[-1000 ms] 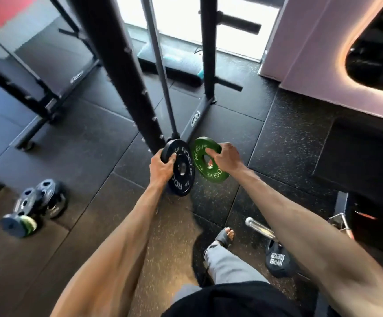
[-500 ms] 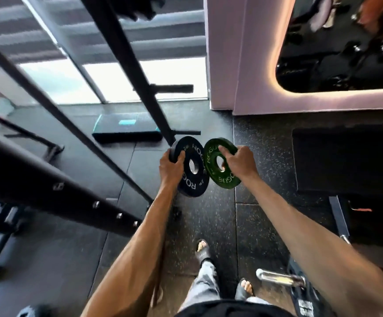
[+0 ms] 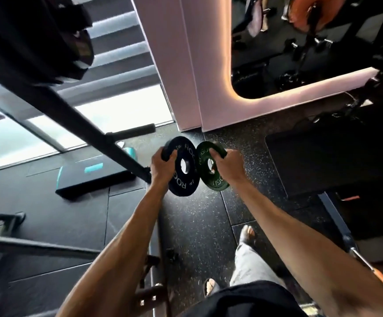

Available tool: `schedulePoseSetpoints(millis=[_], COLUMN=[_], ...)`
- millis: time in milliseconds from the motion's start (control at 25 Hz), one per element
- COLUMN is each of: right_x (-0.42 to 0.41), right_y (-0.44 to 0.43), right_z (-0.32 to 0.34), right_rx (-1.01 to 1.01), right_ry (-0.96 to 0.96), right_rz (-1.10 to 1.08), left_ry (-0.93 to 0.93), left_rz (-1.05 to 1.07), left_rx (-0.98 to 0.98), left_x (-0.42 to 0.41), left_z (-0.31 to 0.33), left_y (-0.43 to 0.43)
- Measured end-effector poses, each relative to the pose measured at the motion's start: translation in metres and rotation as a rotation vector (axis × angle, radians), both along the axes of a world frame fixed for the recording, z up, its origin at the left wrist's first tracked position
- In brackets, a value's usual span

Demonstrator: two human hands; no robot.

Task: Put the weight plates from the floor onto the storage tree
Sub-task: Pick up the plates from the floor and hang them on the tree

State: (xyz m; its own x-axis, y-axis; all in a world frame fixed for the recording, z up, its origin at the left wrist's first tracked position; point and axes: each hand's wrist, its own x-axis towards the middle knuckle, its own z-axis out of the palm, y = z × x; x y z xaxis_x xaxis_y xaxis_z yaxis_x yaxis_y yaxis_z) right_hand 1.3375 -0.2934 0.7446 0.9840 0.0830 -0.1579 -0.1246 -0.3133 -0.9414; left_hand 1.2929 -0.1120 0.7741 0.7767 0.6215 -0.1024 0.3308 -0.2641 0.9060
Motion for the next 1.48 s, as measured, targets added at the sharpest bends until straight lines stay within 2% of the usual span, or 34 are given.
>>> schedulePoseSetpoints(millis=[240,480,720,1160,1480], right_x=[0.098,0.194,0.258,0.355,0.401], right_y=[0.020,0.043,0.083,0.189,0.235], right_z=[-0.034,-0.040,-0.053,-0.071,-0.075], right_rx=[-0.027,-0.097,-0.172,-0.368,-0.405], right_ry=[0.053,0.113,0.169,0.082,0.086], right_rz=[0.116,0.312,0.496,0.904,1.166], left_ry=[0.126,0.214,0.252,0.312,0.331], left_rz=[-0.006,0.127,0.265,0.328,0.447], left_rx=[0.080,0.108,0.094,0.082,0.038], left_x=[0.099,0.175,0.214,0.281,0.297], left_z=[-0.020,-0.018,-0.025,-0.059,-0.084], left_y=[0.012,0.025,0.060,0.138,0.171])
